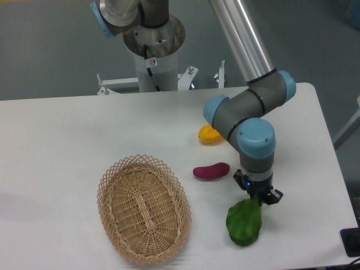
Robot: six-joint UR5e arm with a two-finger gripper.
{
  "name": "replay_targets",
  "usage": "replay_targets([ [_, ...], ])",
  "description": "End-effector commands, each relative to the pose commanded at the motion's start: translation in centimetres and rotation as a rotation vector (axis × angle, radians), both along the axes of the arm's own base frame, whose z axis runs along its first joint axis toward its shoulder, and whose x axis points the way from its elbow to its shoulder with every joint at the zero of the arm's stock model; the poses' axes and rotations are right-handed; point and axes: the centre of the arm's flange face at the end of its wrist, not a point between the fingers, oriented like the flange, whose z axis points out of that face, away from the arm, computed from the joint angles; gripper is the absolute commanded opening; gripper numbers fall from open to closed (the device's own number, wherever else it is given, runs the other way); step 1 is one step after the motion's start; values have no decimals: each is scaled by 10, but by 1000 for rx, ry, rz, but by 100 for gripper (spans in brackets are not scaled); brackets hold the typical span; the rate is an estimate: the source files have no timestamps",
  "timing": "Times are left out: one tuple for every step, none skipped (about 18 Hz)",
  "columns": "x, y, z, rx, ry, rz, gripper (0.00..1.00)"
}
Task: Pick up the green vegetable from the table
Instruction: 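Close the gripper on the bok choy stem, then lift the gripped bok choy up off the table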
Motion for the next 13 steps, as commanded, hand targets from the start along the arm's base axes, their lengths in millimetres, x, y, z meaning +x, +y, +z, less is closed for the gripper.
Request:
replay_targets([
  [4, 0, 14, 19, 10, -4, 26],
  [8, 2, 26, 40, 14, -10, 26],
  [13, 2, 38, 56, 11, -17, 26],
  [18, -1, 50, 59, 1, -20, 26],
  [24, -4, 63, 58, -13, -24, 26],
  [29, -8, 77, 60, -28, -30, 26],
  [34, -13, 91, 66, -45, -31, 26],
  [38, -18, 106, 81, -62, -34, 26],
  [38, -25, 119, 100, -83, -28, 26],
  [36, -32, 129, 117, -103, -22, 26],
  [34, -37, 134, 126, -132, -18, 26],
  [30, -41, 136, 126, -155, -12, 26],
  [29, -47, 138, 116, -170, -13, 26],
])
